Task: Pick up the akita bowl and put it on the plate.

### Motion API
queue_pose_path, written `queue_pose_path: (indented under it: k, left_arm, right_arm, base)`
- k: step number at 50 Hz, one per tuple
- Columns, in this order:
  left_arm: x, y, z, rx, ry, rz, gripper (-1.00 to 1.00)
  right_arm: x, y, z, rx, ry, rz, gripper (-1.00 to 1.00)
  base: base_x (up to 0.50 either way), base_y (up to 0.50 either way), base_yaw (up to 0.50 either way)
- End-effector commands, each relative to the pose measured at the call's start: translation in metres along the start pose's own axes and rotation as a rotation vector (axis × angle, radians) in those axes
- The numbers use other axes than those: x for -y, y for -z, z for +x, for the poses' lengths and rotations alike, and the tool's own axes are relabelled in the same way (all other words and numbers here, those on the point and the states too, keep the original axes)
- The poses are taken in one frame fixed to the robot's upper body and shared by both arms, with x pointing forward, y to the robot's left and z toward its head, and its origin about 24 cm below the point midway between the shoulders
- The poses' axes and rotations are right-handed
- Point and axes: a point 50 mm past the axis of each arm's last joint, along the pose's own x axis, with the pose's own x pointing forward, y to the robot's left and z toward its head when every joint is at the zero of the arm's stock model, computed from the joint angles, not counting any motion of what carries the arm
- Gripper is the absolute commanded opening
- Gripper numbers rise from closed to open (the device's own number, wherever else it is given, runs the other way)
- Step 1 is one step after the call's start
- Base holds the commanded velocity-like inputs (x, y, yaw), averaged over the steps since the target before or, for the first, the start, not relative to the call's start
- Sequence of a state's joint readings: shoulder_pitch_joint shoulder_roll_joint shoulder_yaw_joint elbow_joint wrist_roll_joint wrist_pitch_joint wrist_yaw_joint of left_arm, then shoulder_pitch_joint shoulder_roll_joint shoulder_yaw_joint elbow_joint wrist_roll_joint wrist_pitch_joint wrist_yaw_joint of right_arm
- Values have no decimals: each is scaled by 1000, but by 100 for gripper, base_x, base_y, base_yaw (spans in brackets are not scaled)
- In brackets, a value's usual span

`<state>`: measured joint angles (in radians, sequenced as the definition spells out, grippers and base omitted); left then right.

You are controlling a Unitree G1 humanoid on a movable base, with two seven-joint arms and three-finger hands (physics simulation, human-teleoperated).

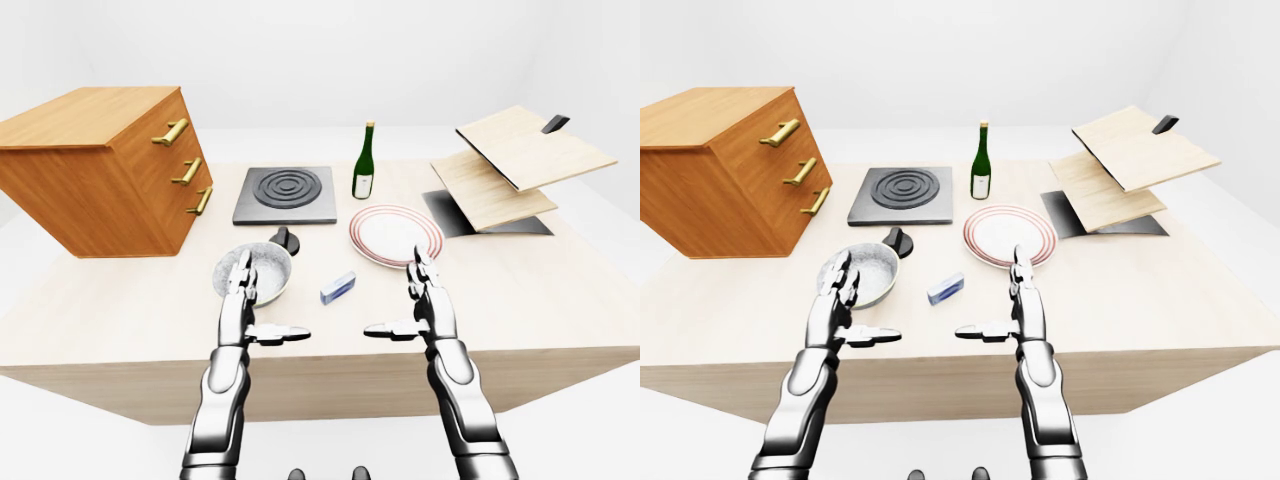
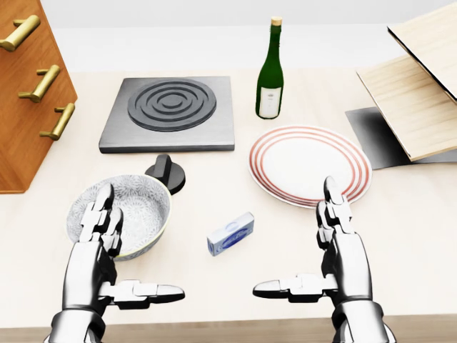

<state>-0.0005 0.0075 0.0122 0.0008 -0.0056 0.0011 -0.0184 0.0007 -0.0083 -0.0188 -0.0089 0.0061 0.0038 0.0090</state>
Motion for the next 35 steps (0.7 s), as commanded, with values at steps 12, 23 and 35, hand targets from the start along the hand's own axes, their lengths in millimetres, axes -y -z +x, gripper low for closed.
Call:
queue_pose_path:
  k: [12, 23, 35]
  left_arm:
    - [-5, -2, -2, 7, 16, 5, 97]
    - [-36, -299, -129, 1124, 251, -222, 96]
    - [-27, -288, -118, 1037, 275, -205, 97]
  right_arm:
    - [10, -10, -2, 30, 14, -11, 100]
    - [42, -297, -127, 1264, -229, 487, 100]
    - [31, -294, -121, 1170, -291, 415, 100]
  base:
    - [0, 0, 0]
    - [0, 0, 0]
    - [0, 0, 0]
